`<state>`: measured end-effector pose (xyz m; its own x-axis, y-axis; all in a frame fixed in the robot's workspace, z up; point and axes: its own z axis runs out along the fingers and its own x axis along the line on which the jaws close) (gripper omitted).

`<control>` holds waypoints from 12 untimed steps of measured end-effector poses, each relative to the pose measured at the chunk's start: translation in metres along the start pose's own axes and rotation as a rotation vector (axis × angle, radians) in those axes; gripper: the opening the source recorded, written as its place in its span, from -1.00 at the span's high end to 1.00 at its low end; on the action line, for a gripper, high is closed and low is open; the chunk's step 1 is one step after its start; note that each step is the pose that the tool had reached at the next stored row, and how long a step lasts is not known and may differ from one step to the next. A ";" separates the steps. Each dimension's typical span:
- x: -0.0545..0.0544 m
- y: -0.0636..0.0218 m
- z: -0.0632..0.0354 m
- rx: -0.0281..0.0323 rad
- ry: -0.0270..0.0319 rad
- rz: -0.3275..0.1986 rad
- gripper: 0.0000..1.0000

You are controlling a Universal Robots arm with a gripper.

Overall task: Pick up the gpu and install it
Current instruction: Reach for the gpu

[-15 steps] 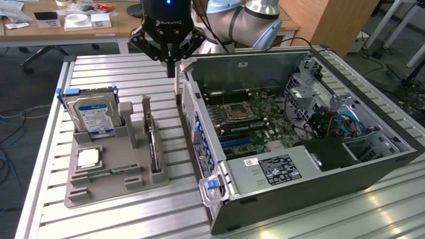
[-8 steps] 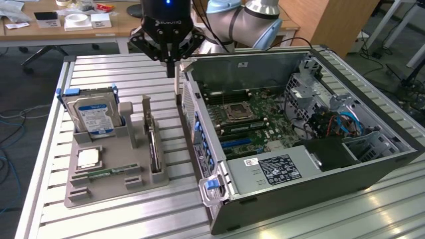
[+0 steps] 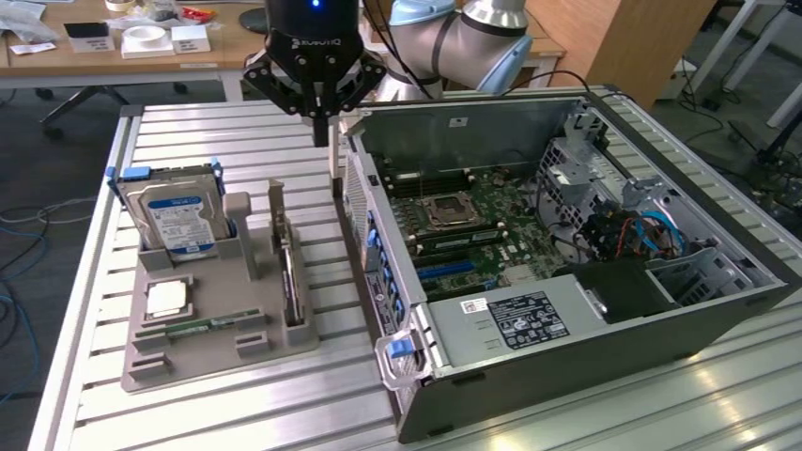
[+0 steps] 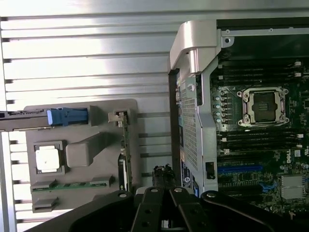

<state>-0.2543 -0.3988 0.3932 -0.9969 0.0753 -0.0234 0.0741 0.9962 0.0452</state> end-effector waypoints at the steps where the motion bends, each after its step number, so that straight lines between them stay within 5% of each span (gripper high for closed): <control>1: 0.001 0.0000 0.0000 0.0000 0.0000 0.000 0.79; 12: 0.006 -0.0005 -0.0002 0.0001 0.0000 0.000 0.79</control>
<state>-0.2608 -0.3989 0.3933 -0.9969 0.0752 -0.0234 0.0741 0.9962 0.0451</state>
